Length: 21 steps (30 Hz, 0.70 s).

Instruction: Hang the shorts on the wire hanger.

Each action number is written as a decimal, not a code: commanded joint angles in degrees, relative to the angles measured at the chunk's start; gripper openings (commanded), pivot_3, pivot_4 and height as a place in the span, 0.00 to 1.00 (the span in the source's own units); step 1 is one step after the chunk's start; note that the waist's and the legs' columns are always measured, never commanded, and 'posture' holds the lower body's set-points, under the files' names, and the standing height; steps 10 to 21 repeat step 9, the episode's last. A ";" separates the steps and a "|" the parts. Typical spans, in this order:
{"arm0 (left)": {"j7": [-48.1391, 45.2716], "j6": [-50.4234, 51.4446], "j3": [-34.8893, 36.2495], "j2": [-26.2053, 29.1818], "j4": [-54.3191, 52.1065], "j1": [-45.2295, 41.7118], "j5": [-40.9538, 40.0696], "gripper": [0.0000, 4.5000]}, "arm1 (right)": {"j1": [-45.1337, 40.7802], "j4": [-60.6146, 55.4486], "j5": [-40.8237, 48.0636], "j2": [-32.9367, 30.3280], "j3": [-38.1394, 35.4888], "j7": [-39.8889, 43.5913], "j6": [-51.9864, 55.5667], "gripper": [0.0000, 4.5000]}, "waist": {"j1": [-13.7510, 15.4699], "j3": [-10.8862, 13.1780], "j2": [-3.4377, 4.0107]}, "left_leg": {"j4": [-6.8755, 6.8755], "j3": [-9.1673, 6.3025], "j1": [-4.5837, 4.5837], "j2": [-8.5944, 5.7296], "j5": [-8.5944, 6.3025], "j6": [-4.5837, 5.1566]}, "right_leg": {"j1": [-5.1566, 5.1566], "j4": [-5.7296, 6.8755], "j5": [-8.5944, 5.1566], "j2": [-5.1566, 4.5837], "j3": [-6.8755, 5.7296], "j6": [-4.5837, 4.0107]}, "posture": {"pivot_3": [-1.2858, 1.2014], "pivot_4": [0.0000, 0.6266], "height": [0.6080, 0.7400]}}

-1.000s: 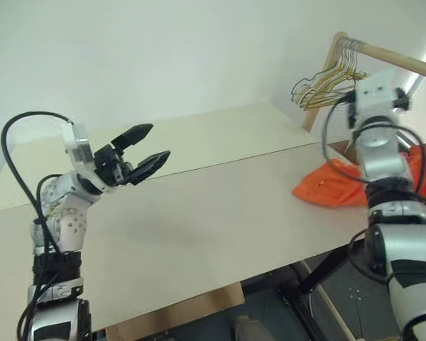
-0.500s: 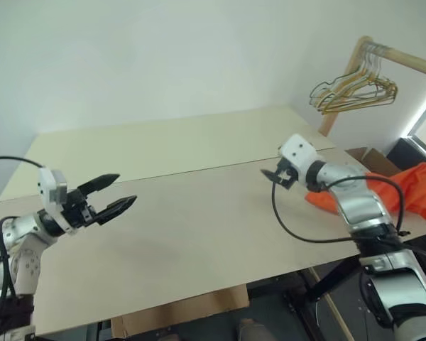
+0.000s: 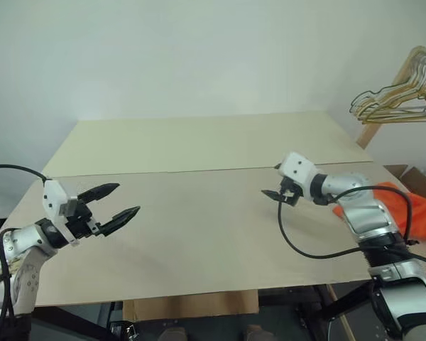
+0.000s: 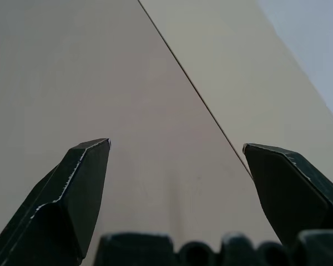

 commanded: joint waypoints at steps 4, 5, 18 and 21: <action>-0.23 -0.59 0.28 0.83 -1.84 -0.93 -0.13 1.00 | 0.12 -2.61 -0.66 0.08 -0.44 0.14 -0.96 0.99 | 0.42 -0.06 -0.09 | 0.00 0.05 -0.35 -0.01 0.01 -0.01 | -0.44 0.08 0.03 0.00 0.03 -0.04 | 0.57 0.00 1.00; -0.19 -0.57 0.19 0.81 -1.86 -0.86 -0.04 1.00 | 0.17 -2.73 -0.75 0.07 -0.47 0.15 -1.06 0.99 | 0.47 -0.06 -0.09 | 0.01 0.07 -0.42 -0.01 0.01 -0.01 | -0.53 0.10 0.03 0.01 0.05 -0.04 | 0.57 0.00 1.00; 0.04 -0.30 0.12 0.77 -2.26 0.25 0.24 1.00 | 0.16 -3.04 -0.57 0.11 -0.53 0.81 -1.47 0.99 | 0.57 -0.06 -0.09 | 0.00 0.10 -0.46 0.01 0.01 -0.01 | -0.59 0.10 0.04 0.03 0.06 -0.06 | 0.57 0.00 1.00; 0.04 -0.30 0.12 0.77 -2.26 0.25 0.24 1.00 | 0.16 -3.04 -0.57 0.11 -0.53 0.81 -1.47 0.99 | 0.57 -0.06 -0.09 | 0.00 0.10 -0.46 0.01 0.01 -0.01 | -0.59 0.10 0.04 0.03 0.06 -0.06 | 0.57 0.00 1.00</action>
